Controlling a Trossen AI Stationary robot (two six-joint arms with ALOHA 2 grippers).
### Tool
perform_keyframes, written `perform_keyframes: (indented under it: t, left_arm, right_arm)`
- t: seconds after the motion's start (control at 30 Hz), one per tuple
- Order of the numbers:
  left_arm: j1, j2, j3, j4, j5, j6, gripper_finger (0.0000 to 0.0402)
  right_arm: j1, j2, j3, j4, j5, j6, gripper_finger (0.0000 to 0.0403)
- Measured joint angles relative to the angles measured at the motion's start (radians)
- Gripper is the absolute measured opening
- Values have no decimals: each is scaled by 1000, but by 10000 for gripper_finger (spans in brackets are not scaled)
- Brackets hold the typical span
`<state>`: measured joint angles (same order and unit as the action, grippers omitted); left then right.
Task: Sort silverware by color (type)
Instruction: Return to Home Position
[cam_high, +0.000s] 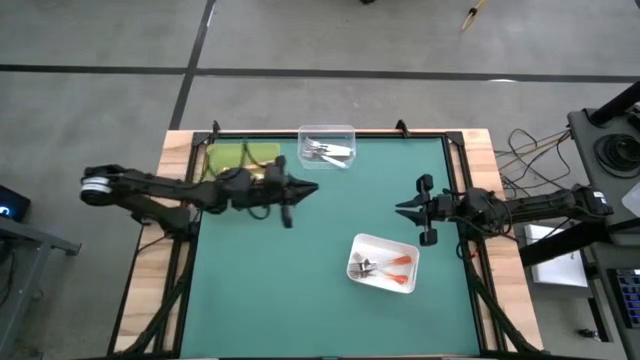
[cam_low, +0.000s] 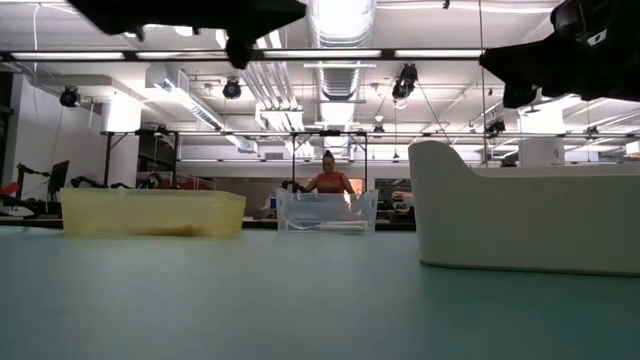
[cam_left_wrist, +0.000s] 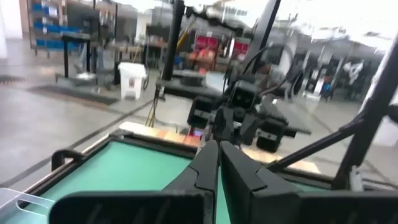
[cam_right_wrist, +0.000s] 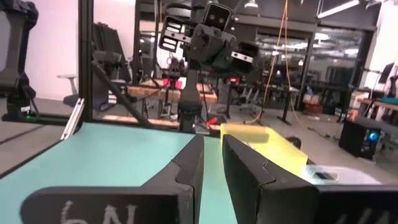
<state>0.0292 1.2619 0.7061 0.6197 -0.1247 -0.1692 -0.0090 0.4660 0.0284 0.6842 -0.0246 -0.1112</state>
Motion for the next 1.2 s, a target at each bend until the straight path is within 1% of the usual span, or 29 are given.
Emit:
perform_keyframes:
  t: [0.13, 0.3, 0.47, 0.6, 0.7, 0.8, 1.03, 1.2]
  left_arm:
    - [0, -124, -168, 132, 1, 0, 0]
    - [0, -246, -363, 284, 2, 0, 0]
    - [0, -361, -519, 377, 2, -4, 0]
    - [0, -442, -612, 448, 2, -1, 0]
    - [0, -499, -660, 465, 1, 7, 0]
    - [0, -552, -696, 462, -28, 13, 0]
    - [7, -638, -696, 344, -34, 52, 0]
    - [10, -673, -696, 265, -53, 48, 0]
  right_arm:
    - [0, -6, -1, -22, 0, 19, 50]
    - [0, -8, -2, -29, -1, 18, 50]
    - [0, -8, -3, -30, -1, 9, 50]
    - [0, -17, -9, -32, -2, 3, 49]
    - [0, -43, -14, -35, -2, -5, 48]
    - [0, -82, -15, -63, -2, -17, 48]
    - [0, -213, -16, -184, -2, -51, 47]
    - [0, -338, -16, -299, -1, -77, 47]
